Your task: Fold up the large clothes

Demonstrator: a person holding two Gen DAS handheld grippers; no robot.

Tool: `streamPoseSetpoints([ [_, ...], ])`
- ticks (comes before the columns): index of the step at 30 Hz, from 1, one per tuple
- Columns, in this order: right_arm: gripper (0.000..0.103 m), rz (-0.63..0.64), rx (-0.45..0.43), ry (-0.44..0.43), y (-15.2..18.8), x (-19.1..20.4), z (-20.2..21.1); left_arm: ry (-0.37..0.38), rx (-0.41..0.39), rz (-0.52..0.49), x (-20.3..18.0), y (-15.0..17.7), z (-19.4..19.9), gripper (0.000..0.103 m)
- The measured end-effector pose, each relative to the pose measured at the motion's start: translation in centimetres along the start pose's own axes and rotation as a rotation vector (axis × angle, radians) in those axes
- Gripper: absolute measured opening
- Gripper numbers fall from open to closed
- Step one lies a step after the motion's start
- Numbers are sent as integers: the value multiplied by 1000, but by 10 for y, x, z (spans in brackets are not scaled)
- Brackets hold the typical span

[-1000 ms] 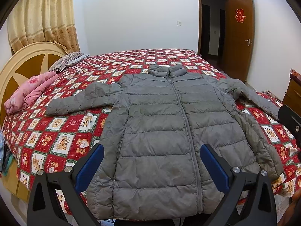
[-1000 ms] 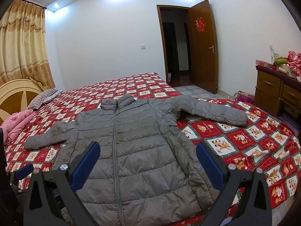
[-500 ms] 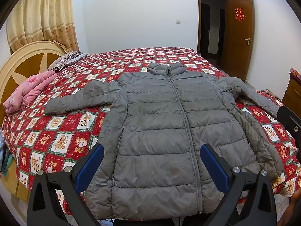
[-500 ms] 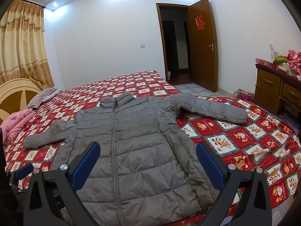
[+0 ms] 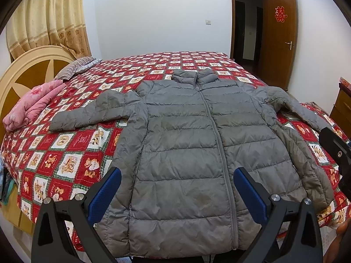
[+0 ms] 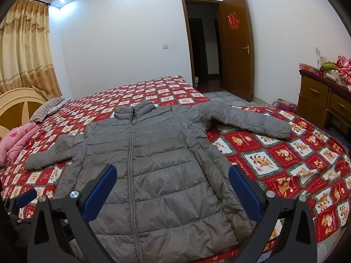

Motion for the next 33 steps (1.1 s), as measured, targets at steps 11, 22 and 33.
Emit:
streamPoseSetpoints([
  [11,103,-113,100,4,-18,-47,-46,109,65,19,23,-22,-47,102],
  [22,100,-706,121,236,-75,-307,-135,60,-17,201,146,-113,-155,102],
  [33,74,-778,313,384,-41,-345,-233,-14,37,369,202,-63,-241,102],
])
Point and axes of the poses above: each gripper's, at about its wrist camera, not at the fingertips, and z roughly against the way its jaws point, x to its left, y to its underside, the point moved 2 cm from there along -z, roughly the way its jaws point, and after that the axes turned 5 degrees about y, right-handed, at the moved point
